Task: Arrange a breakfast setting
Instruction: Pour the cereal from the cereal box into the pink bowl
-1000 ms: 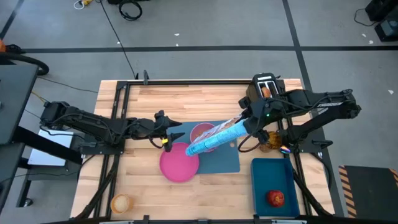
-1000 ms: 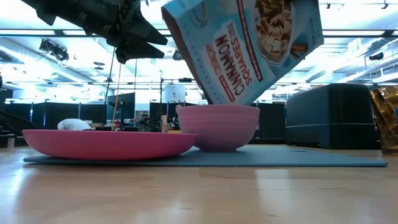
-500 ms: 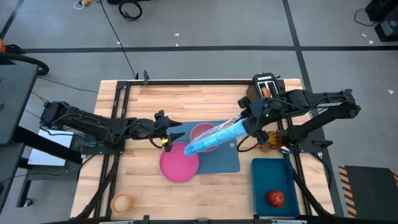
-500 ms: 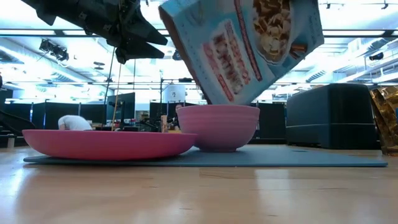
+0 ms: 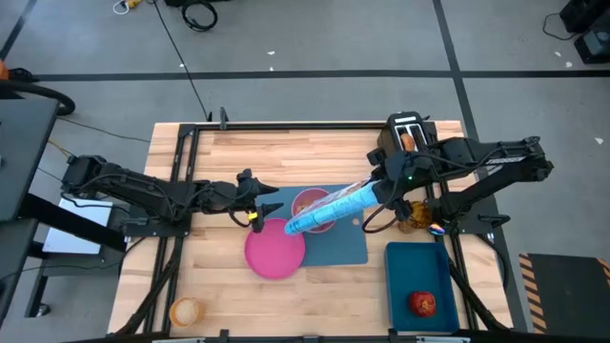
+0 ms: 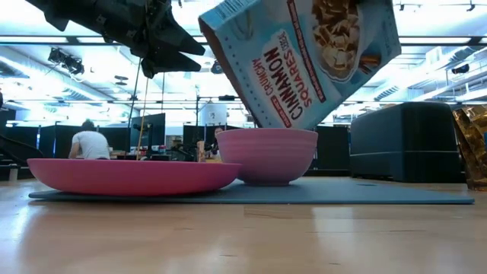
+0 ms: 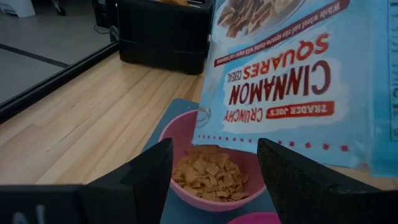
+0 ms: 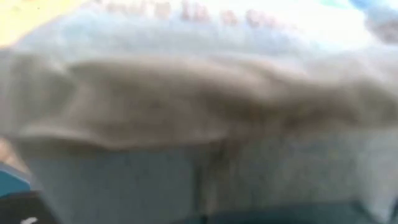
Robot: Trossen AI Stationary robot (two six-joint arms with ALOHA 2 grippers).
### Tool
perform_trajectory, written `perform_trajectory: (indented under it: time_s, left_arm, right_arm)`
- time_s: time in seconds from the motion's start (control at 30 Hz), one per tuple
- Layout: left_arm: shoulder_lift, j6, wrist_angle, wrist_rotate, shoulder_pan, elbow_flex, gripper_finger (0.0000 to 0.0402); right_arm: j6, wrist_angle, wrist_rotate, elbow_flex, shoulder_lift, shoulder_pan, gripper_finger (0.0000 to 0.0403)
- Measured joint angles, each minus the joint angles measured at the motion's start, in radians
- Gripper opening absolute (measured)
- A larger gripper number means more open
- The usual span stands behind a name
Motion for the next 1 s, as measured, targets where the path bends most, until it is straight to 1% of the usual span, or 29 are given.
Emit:
perform_trajectory:
  time_s: [0.1, 0.2, 0.43, 0.5, 0.6, 0.67, 0.83, 0.93, 1.0]
  left_arm:
    - [0.0, 0.0, 0.0, 0.0, 0.0, 0.0, 0.0242]
    - [0.0, 0.0, 0.0, 0.0, 0.0, 0.0, 0.0242]
    - [0.0, -0.001, 0.001, 0.0, 0.0, 0.0, 0.0242]
    - [0.0, -0.004, 0.001, 0.0, 0.0, 0.0, 0.0242]
    - [0.0, -0.014, -0.002, 0.0, 0.0, 0.0, 0.0242]
    - [0.0, -0.014, -0.002, 0.0, 0.0, 0.0, 0.0242]
    - [0.0, -0.014, -0.002, 0.0, 0.0, 0.0, 0.0242]
    - [0.0, -0.015, -0.002, 0.0, 0.0, 0.0, 0.0242]
    - [0.0, -0.017, -0.001, 0.0, 0.0, 0.0, 0.0242]
  right_arm:
    - [0.025, -0.004, -0.03, 0.0, -0.007, 0.012, 0.0127]
    - [0.031, -0.025, 0.027, 0.0, -0.005, 0.022, 0.0127]
    - [0.039, -0.023, 0.023, 0.0, -0.024, 0.047, 0.0127]
    - [0.047, -0.035, 0.055, 0.0, -0.03, 0.051, 0.0127]
    - [0.062, -0.042, 0.033, 0.0, -0.039, 0.063, 0.0127]
    - [0.072, -0.057, 0.055, 0.0, -0.044, 0.072, 0.0127]
    - [0.1, -0.067, 0.071, 0.0, -0.059, 0.086, 0.0127]
    - [0.099, -0.067, 0.037, 0.0, -0.071, 0.1, 0.0127]
    - [0.114, -0.06, 0.046, 0.0, -0.076, 0.105, 0.0127]
